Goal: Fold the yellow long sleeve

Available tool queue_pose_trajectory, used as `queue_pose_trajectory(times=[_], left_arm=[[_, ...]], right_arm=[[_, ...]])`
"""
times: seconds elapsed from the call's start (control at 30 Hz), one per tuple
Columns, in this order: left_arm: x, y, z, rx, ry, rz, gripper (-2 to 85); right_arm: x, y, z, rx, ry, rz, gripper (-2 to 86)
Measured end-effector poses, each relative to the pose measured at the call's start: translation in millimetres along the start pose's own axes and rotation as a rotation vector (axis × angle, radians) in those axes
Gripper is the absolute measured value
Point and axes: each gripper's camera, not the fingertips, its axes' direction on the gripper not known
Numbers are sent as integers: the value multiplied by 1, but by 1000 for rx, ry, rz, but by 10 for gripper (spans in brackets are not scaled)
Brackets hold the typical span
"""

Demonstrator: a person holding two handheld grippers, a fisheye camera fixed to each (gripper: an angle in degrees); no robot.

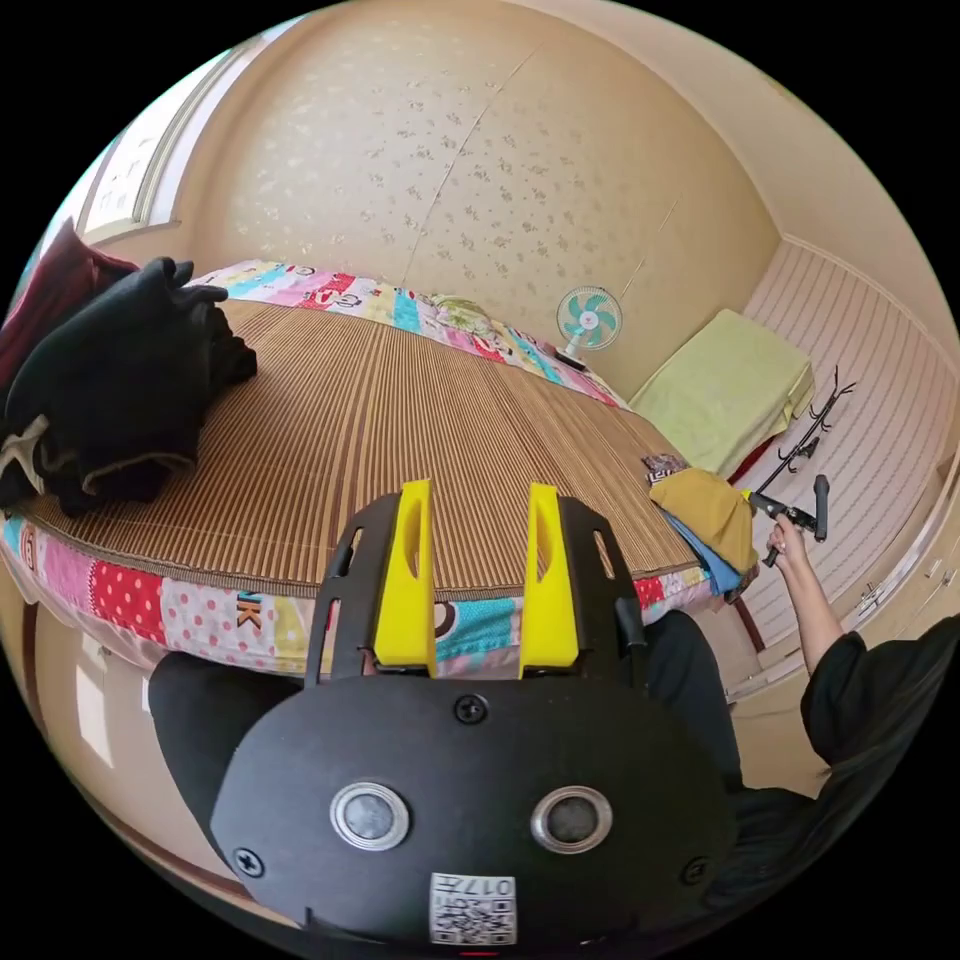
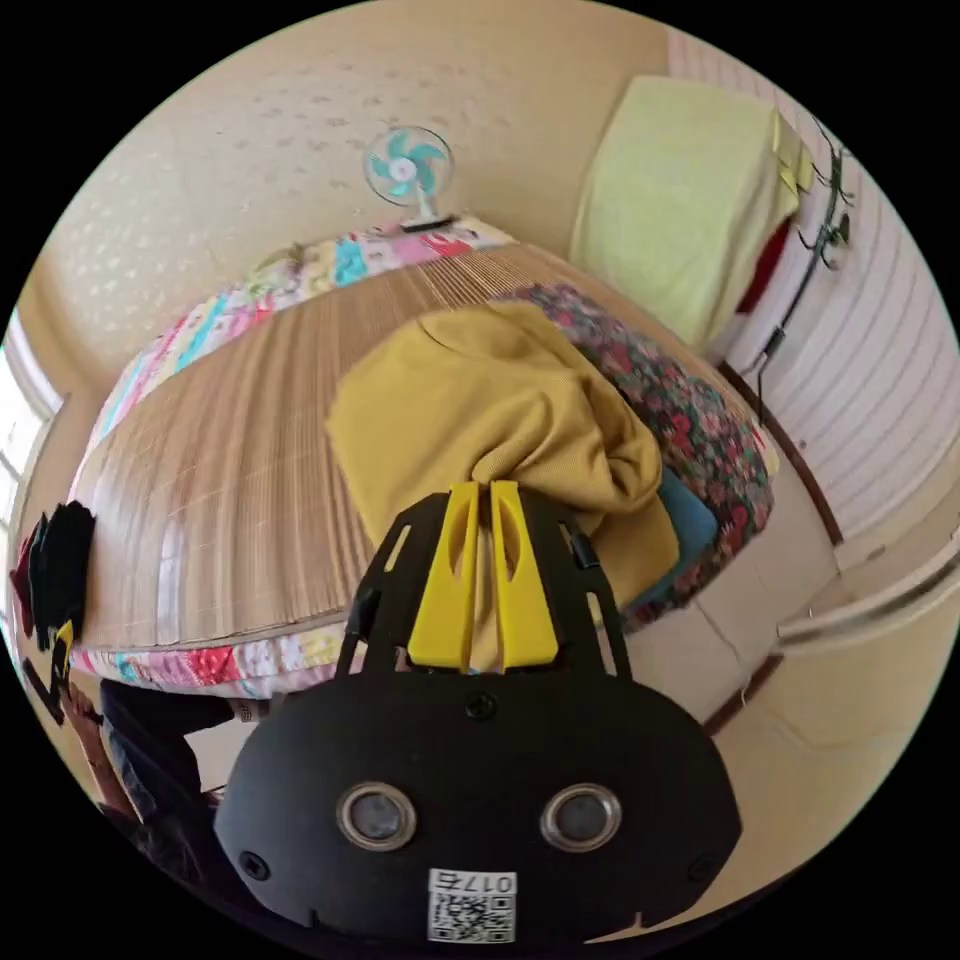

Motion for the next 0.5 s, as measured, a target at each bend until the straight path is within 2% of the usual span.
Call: queue_pose_trajectory(times=[0.03, 0.13, 0.23, 0.3, 0.4, 0.5], left_arm=[[0, -3, -4, 6, 8, -4, 135], [1, -13, -23, 44, 79, -16, 135], [4, -17, -38, 50, 103, -21, 141], [2, -15, -56, 39, 59, -17, 153], [-10, -6, -89, 57, -3, -30, 157], [-27, 8, -108, 61, -4, -73, 157]], right_arm=[[-48, -11, -30, 100, -71, -91, 30], [-163, -15, -71, 243, -240, -220, 26], [-258, 26, -85, 288, -367, -304, 26], [-300, 68, -88, 266, -399, -345, 25], [-302, 122, -98, 305, -563, -302, 24], [-265, 114, -98, 414, -461, -174, 46]])
